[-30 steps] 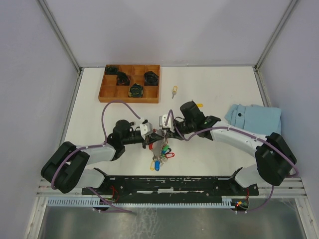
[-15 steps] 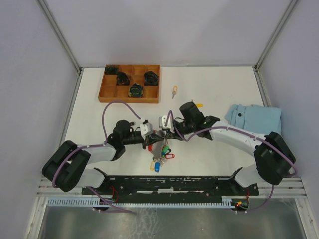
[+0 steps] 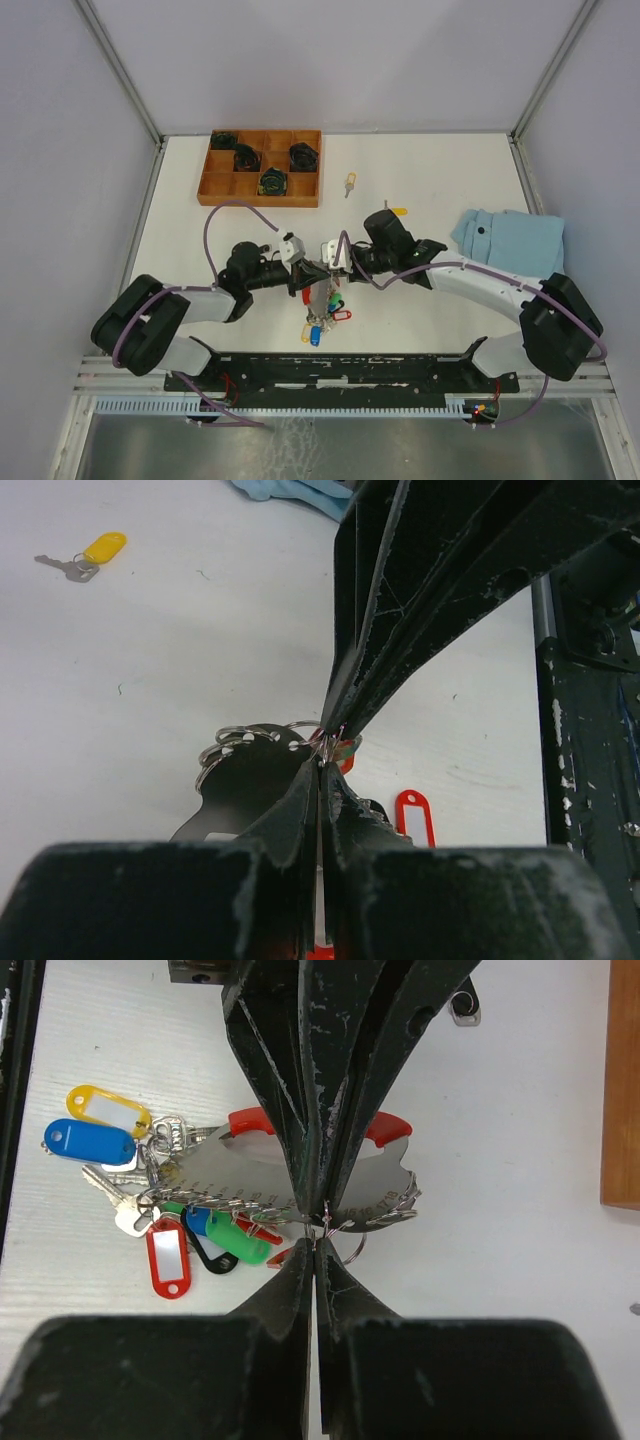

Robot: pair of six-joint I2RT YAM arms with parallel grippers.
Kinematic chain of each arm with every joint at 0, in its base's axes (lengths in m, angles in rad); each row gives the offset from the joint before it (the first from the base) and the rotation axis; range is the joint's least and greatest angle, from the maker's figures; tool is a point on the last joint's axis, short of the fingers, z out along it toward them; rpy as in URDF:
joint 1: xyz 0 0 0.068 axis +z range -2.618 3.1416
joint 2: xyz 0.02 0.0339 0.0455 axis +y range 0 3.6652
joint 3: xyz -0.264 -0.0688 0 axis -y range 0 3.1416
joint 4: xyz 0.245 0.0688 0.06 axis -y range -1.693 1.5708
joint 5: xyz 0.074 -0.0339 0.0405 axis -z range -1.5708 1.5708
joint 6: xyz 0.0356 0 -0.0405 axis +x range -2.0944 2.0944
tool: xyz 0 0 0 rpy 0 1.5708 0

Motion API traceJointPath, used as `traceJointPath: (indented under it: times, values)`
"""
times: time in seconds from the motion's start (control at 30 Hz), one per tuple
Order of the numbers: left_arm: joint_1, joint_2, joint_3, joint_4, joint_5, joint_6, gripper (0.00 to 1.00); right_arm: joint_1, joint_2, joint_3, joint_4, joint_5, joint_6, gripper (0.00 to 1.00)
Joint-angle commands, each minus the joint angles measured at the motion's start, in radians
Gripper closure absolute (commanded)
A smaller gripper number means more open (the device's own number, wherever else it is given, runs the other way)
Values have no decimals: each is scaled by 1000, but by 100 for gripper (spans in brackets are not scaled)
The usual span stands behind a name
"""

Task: Put the keys on the keyring

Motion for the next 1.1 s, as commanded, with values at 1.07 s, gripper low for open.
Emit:
traceJointPath:
  times: [1.07]
  values:
    - [4,31,-93,501,-188,-252,97,27,-92,-193,334,63,142,99]
